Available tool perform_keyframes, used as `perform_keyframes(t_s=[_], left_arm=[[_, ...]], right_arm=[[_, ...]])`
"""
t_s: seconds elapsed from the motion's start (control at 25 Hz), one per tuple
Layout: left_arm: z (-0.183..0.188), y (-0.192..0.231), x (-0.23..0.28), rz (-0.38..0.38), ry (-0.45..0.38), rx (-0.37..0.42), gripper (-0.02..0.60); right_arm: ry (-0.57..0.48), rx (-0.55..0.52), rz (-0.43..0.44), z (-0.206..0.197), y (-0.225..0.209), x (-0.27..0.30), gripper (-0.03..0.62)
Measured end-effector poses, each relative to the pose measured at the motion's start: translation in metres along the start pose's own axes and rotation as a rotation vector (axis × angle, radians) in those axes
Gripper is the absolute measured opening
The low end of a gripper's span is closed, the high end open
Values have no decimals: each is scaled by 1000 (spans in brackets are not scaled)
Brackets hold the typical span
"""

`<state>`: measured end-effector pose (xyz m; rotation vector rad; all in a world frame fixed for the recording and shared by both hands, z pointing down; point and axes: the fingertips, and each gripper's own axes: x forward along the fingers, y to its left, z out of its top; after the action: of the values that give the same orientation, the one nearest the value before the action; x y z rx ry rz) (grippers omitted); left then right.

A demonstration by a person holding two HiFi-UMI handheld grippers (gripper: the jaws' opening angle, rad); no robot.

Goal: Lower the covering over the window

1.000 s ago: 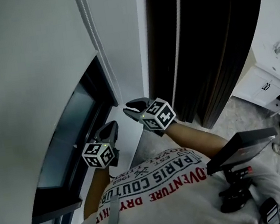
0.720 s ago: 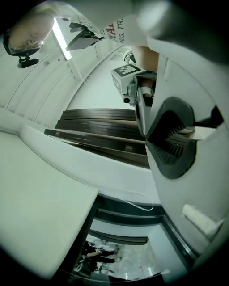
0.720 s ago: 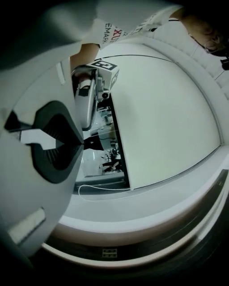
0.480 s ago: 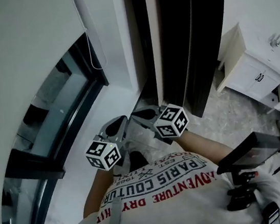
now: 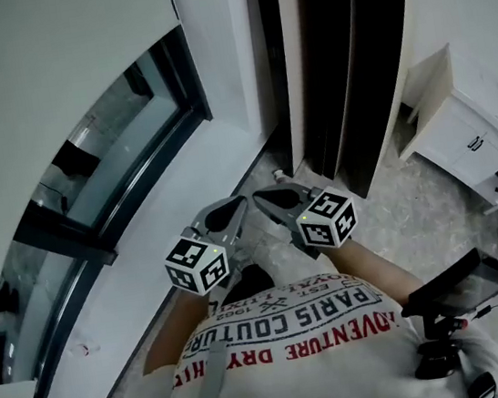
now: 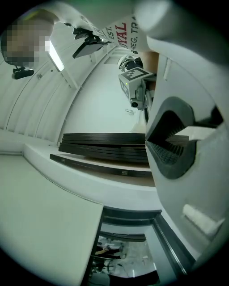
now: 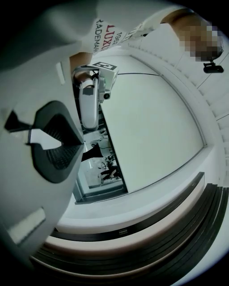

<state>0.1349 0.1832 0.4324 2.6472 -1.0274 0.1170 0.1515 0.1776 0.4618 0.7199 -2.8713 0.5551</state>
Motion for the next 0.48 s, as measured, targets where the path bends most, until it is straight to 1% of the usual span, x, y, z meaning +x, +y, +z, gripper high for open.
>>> perform_keyframes(t_s=[0.2, 0.48], left_arm=[[2, -18, -12, 13, -9, -2, 2], [0, -35, -27, 23, -22, 8, 2]], right_arm=[[-28, 6, 12, 0, 18, -16, 0], [-22, -18, -12, -10, 34, -30, 0]])
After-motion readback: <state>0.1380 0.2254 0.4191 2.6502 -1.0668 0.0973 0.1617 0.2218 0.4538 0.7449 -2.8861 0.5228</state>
